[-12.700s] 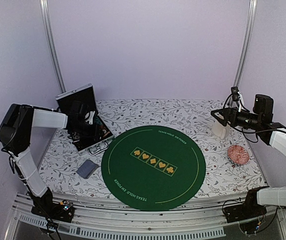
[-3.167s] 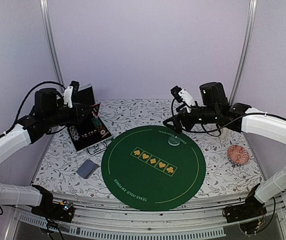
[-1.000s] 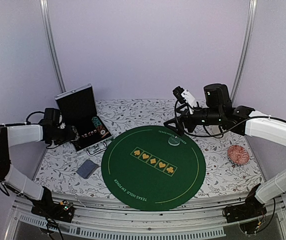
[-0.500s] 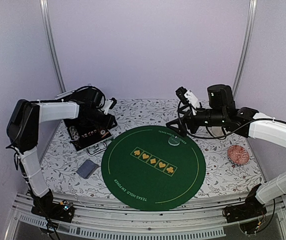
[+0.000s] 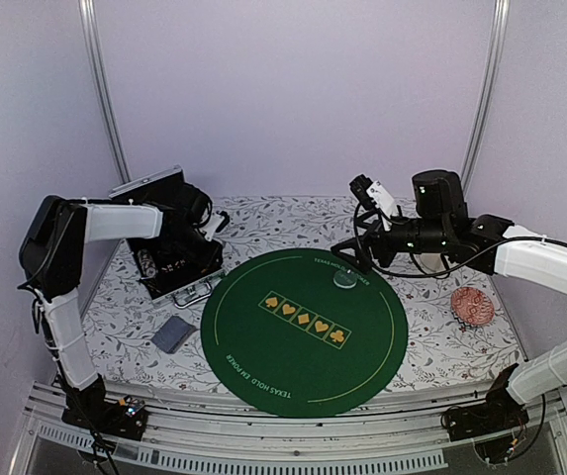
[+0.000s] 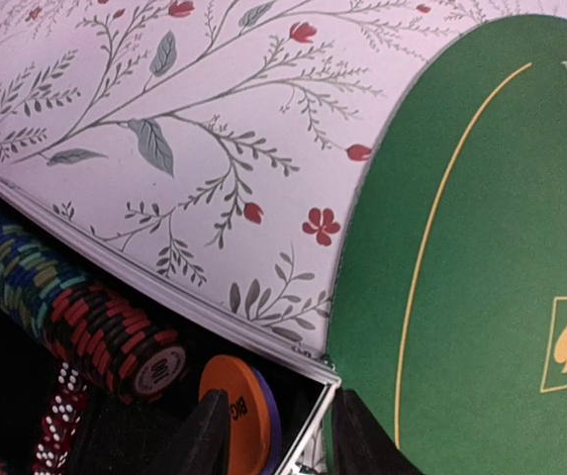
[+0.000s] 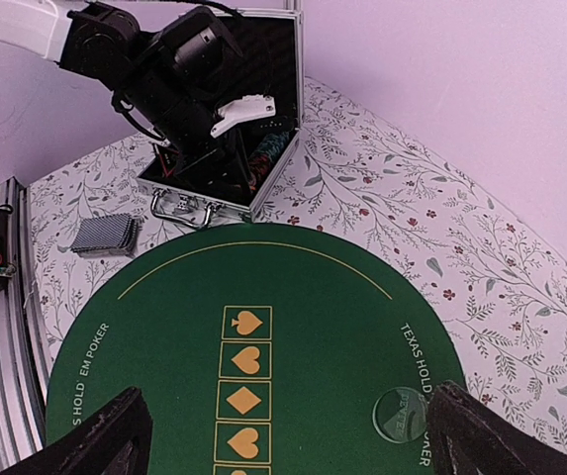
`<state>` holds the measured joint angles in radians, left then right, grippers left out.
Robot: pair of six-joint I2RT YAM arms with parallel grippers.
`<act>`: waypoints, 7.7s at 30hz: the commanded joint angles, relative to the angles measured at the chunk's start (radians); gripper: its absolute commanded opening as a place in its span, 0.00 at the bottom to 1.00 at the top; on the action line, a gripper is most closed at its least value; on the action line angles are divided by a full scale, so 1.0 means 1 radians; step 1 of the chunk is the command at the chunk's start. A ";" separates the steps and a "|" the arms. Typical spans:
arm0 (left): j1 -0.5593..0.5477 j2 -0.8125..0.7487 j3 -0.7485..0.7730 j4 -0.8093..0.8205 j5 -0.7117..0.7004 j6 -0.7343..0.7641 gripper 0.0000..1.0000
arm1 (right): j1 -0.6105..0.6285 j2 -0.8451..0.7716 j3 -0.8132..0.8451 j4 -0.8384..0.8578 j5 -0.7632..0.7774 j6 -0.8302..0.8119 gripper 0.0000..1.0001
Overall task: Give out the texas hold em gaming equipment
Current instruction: Pick up the big blind button from the chip case, then pass from the left arm to the right, then adjust the big blind button on the poker table mat.
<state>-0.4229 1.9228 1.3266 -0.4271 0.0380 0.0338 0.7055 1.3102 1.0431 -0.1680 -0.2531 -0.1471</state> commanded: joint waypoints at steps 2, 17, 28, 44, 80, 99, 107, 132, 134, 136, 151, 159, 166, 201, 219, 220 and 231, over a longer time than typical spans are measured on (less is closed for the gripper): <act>-0.010 0.007 -0.026 -0.027 -0.069 0.004 0.36 | -0.004 0.010 0.004 -0.005 -0.001 -0.006 0.99; -0.010 0.027 -0.028 -0.010 -0.121 -0.013 0.00 | -0.004 0.000 0.001 -0.006 0.000 0.000 0.99; -0.011 -0.209 -0.063 0.007 -0.065 -0.086 0.00 | -0.004 -0.037 0.001 0.013 -0.018 0.004 0.99; -0.267 -0.626 -0.266 0.572 0.566 -0.289 0.00 | -0.018 -0.091 -0.008 0.244 -0.338 0.167 0.93; -0.434 -0.553 -0.264 0.763 0.691 -0.275 0.00 | 0.041 -0.082 -0.046 0.361 -0.652 0.070 0.55; -0.455 -0.541 -0.259 0.761 0.685 -0.265 0.00 | 0.066 0.007 -0.023 0.415 -0.545 0.161 0.45; -0.459 -0.539 -0.263 0.765 0.678 -0.265 0.00 | 0.066 0.028 -0.017 0.413 -0.608 0.184 0.22; -0.419 -0.569 -0.222 0.610 0.638 -0.262 0.16 | 0.066 -0.025 -0.023 0.296 -0.605 0.051 0.02; -0.421 -0.561 -0.211 0.600 0.647 -0.259 0.16 | 0.066 -0.027 -0.023 0.293 -0.602 0.050 0.02; -0.421 -0.561 -0.211 0.600 0.656 -0.253 0.19 | 0.066 -0.030 -0.024 0.291 -0.597 0.050 0.02; -0.422 -0.504 -0.167 0.546 0.624 -0.247 0.11 | 0.066 -0.022 -0.019 0.261 -0.598 0.039 0.02; -0.421 -0.522 -0.187 0.548 0.605 -0.244 0.09 | 0.066 -0.037 -0.036 0.245 -0.610 0.015 0.02; -0.420 -0.492 -0.155 0.447 0.533 -0.224 0.08 | 0.066 -0.040 -0.036 0.238 -0.629 -0.001 0.02; -0.439 -0.424 -0.222 0.455 0.640 -0.255 0.00 | 0.038 0.003 -0.086 0.164 -0.557 -0.072 0.02; -0.489 -0.350 -0.216 0.331 0.379 -0.231 0.08 | 0.037 0.075 -0.265 0.251 -0.349 0.045 0.02; -0.488 -0.361 -0.219 0.308 0.390 -0.208 0.11 | 0.046 0.069 -0.272 0.253 -0.336 0.029 0.02; -0.492 -0.533 -0.396 0.410 0.561 -0.062 0.42 | 0.143 -0.033 -0.350 0.303 -0.280 -0.171 0.02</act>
<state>-0.9009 1.4010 0.9802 -0.0738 0.5270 -0.1062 0.8181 1.3167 0.7071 0.0666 -0.5583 -0.2379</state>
